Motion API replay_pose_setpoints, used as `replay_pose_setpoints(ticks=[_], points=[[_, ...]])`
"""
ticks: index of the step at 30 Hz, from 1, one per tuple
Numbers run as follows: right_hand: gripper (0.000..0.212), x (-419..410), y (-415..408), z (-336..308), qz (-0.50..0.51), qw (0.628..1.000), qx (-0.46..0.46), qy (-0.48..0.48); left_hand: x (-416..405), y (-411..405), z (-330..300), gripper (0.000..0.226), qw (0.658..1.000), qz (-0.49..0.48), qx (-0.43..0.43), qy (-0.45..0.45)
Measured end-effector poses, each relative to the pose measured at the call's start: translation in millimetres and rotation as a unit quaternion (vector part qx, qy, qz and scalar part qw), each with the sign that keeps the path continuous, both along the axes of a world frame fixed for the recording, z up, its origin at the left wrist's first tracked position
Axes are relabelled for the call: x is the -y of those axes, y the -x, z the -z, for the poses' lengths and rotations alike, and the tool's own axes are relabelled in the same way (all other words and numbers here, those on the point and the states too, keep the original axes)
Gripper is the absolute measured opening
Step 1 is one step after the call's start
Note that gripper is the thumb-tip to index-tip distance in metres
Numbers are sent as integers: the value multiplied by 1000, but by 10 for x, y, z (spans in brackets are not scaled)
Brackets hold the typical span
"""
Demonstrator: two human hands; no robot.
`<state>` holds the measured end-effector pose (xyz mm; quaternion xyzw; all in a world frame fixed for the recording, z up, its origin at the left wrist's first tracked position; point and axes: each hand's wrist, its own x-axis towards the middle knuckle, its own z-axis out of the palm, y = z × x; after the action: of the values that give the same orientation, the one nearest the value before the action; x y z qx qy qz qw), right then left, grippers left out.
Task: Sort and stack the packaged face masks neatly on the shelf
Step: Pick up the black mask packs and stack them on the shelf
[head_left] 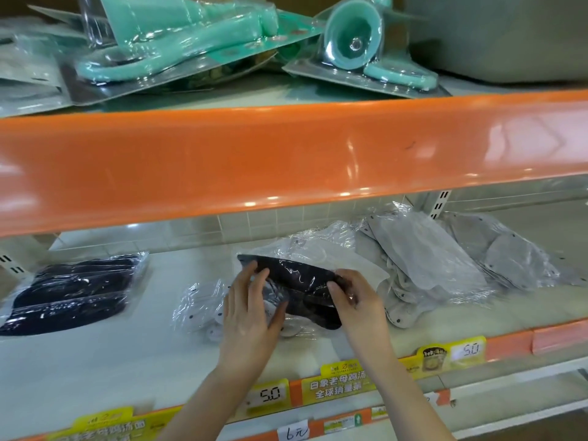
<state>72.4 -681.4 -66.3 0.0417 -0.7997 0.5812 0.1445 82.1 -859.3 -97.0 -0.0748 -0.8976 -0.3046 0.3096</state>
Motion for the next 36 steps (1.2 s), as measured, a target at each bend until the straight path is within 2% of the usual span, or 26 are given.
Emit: replay_pose_setpoints(ticks=[3, 6, 8, 10, 13, 16, 19, 23, 27, 30, 33, 36], points=[[37, 33, 24, -168, -43, 999, 9, -27, 87, 45, -204, 53, 998, 13, -50, 23], [40, 104, 18, -314, -85, 995, 5, -44, 237, 161, -333, 49, 992, 24, -75, 95], [40, 170, -6, -393, -102, 994, -6, -41, 336, 210, -397, 37, 989, 19, -79, 126], [37, 245, -20, -438, -108, 993, -34, -32, 427, 196, -478, 25, 991, 1, -64, 120], [29, 350, 16, -420, -78, 995, -52, -21, 525, 92, -650, 8, 999, -27, 3, 17], [26, 468, 76, -381, -56, 998, -30, 2, 628, 20, -747, 13, 987, -14, 80, -141], [29, 645, 96, -358, -88, 996, 5, 13, 688, -23, -749, 13, 946, 2, 137, -295], [28, 933, 64, -224, -180, 980, 85, -29, 715, -117, -615, 12, 864, -1, 152, -480], [13, 1177, 48, -72, -206, 967, 131, -67, 805, -188, -478, 13, 830, -21, 160, -534], [23, 1291, 45, -66, -196, 963, 139, -122, 999, -211, -422, 12, 834, -53, 157, -527], [12, 1374, 54, -68, -185, 942, 102, -263, 1247, -243, -461, 12, 837, -67, 153, -522], [19, 1488, 24, -76, -131, 933, 62, -329, 1473, -277, -502, 16, 844, -80, 154, -507]])
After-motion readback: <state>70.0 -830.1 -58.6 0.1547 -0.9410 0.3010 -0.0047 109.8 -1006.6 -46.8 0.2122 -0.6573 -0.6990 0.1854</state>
